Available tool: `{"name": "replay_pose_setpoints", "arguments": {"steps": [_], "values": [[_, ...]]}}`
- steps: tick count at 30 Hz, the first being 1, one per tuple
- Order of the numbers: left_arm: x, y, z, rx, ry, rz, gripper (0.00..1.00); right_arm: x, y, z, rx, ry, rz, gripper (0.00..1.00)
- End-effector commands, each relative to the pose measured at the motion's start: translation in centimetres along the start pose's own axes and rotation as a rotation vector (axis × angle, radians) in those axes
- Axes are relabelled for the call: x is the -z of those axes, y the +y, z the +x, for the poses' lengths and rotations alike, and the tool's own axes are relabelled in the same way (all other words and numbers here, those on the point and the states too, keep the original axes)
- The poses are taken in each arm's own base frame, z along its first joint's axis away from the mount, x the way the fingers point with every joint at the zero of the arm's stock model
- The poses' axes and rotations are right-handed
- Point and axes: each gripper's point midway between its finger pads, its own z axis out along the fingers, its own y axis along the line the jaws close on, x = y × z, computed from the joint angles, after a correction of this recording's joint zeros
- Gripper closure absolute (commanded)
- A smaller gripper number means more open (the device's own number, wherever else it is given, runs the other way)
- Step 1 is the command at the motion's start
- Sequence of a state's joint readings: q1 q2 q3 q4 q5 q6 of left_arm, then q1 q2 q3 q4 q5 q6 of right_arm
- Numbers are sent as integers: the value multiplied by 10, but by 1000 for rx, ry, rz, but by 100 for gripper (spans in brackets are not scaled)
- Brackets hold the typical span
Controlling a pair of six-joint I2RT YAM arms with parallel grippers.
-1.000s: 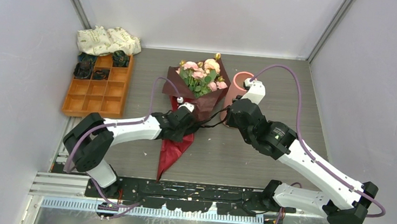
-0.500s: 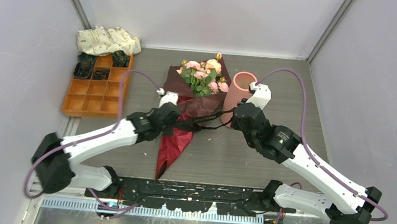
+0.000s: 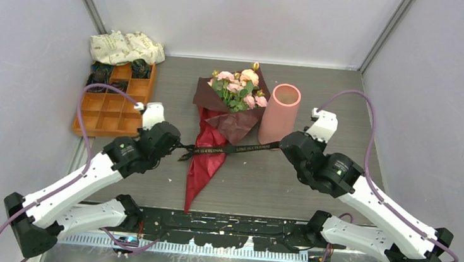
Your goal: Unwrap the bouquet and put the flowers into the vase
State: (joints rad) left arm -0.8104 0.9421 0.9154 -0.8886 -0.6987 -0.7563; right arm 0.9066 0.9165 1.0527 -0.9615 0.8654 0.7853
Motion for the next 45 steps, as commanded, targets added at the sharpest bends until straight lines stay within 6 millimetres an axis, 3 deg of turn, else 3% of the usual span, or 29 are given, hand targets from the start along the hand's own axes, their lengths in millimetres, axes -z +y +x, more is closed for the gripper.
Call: {"name": "replay_pose_setpoints", "arguments": {"steps": [1, 7, 10, 13, 16, 19, 22, 24, 27, 29, 32, 36, 39, 45], "values": [[22, 50, -25, 129, -120, -175, 100, 18, -64, -24, -89, -120, 218, 91], [41, 84, -37, 158, -174, -290, 100, 37, -109, -29, -153, -177, 334, 61], [42, 89, -37, 169, -180, -307, 97, 37, -110, -28, -182, -179, 323, 49], [41, 87, -34, 170, -171, -299, 90, 35, -100, -29, -181, -168, 288, 47], [42, 86, -35, 167, -170, -291, 79, 28, -77, -27, -177, -133, 216, 47], [44, 77, -42, 161, -181, -223, 72, 19, -37, -18, -152, -59, 71, 46], [52, 62, -54, 202, -212, -94, 60, 12, 22, -9, -118, 30, -110, 37], [59, 48, -63, 196, -233, 16, 41, 9, 66, -1, -93, 91, -231, 33], [68, 34, -71, 225, -250, 130, 37, 9, 123, 18, -36, 153, -352, 28], [69, 29, -70, 228, -249, 164, 37, 6, 148, 29, -13, 187, -394, 27], [64, 18, -61, 215, -219, 200, 37, -3, 154, 31, 7, 182, -357, 28], [51, -12, -48, 206, -168, 290, 37, 0, 140, 0, 7, 89, -303, 27], [36, -34, -46, 206, -159, 315, 37, 5, 146, -13, 42, 87, -312, 25], [8, -69, -37, 130, -67, 300, 37, -4, 181, 16, 56, 198, -364, 25]]}}
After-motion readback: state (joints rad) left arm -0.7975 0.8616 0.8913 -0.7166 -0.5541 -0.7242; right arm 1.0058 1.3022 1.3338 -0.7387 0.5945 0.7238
